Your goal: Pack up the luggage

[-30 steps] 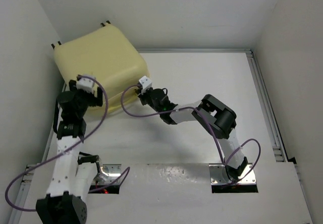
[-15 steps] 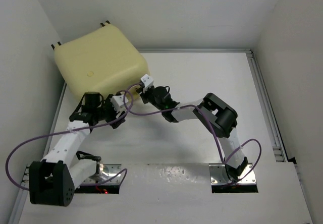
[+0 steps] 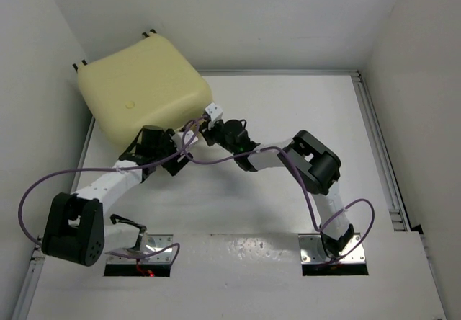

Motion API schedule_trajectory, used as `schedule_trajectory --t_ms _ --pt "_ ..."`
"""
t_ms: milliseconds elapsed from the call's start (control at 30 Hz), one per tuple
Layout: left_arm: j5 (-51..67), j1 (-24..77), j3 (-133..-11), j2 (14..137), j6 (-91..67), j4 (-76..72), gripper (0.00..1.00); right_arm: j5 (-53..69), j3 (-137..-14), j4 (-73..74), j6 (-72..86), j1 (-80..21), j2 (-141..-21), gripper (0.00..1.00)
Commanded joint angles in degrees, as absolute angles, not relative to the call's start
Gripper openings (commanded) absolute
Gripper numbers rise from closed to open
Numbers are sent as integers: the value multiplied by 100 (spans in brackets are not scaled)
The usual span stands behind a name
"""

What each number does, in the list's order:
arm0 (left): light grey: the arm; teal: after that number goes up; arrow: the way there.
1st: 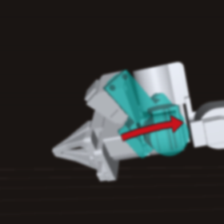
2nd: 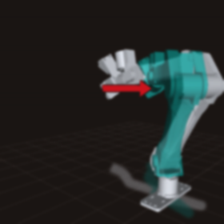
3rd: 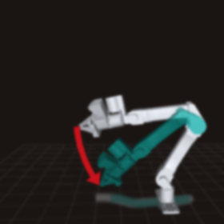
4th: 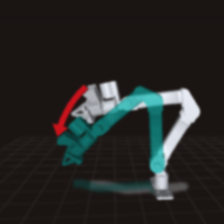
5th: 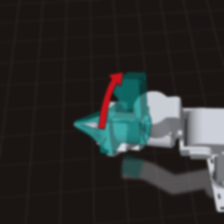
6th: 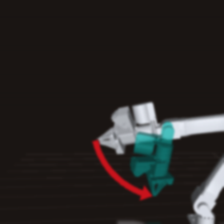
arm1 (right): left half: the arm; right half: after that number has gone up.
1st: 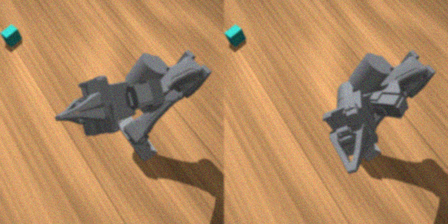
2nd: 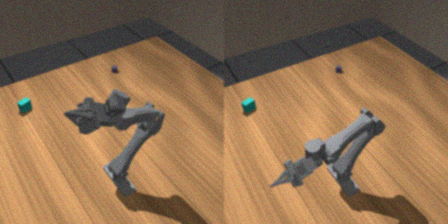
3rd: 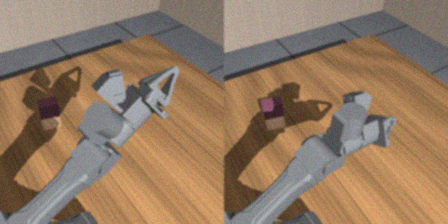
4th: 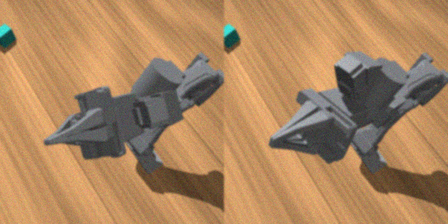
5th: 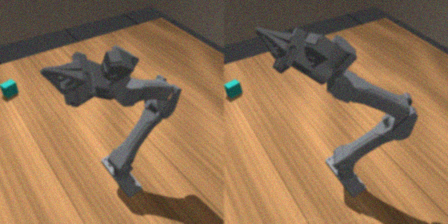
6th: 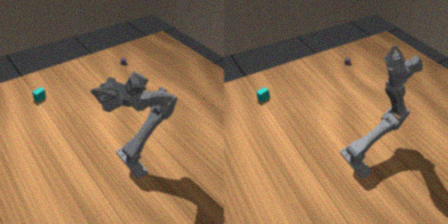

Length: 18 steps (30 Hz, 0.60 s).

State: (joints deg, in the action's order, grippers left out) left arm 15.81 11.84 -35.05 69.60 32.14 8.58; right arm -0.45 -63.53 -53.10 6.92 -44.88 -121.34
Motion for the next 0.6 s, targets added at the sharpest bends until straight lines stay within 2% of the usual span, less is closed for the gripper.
schedule_trajectory --t_ms 0,100,200,233,333,367,467,567 --pt "802 1371 -3726 7303 3313 378 78 -325 -6319 -5291 791 -4228 -11997 0" --pt "519 1502 -3805 7697 3313 439 73 -290 -6346 -5273 852 -4192 -12015 0" --pt "334 1503 -4051 7988 3261 807 59 -281 -6381 -5247 861 -4140 -12032 0" --pt "282 1503 -4174 8146 3261 974 51 -299 -6407 -5204 861 -4105 -12050 0" --pt "281 1363 -4175 8147 3261 1150 36 -325 -6416 -5133 870 -4025 -12059 0" --pt "281 1310 -4105 8078 3261 1256 21 -360 -6425 -5107 870 -3973 -12067 0" --pt "492 1143 -3850 7763 3427 1388 2 -518 -6495 -4975 879 -3780 -12111 0" --pt "598 923 -3473 7340 3778 1450 0 -580 -6513 -4887 896 -3631 -12112 0"
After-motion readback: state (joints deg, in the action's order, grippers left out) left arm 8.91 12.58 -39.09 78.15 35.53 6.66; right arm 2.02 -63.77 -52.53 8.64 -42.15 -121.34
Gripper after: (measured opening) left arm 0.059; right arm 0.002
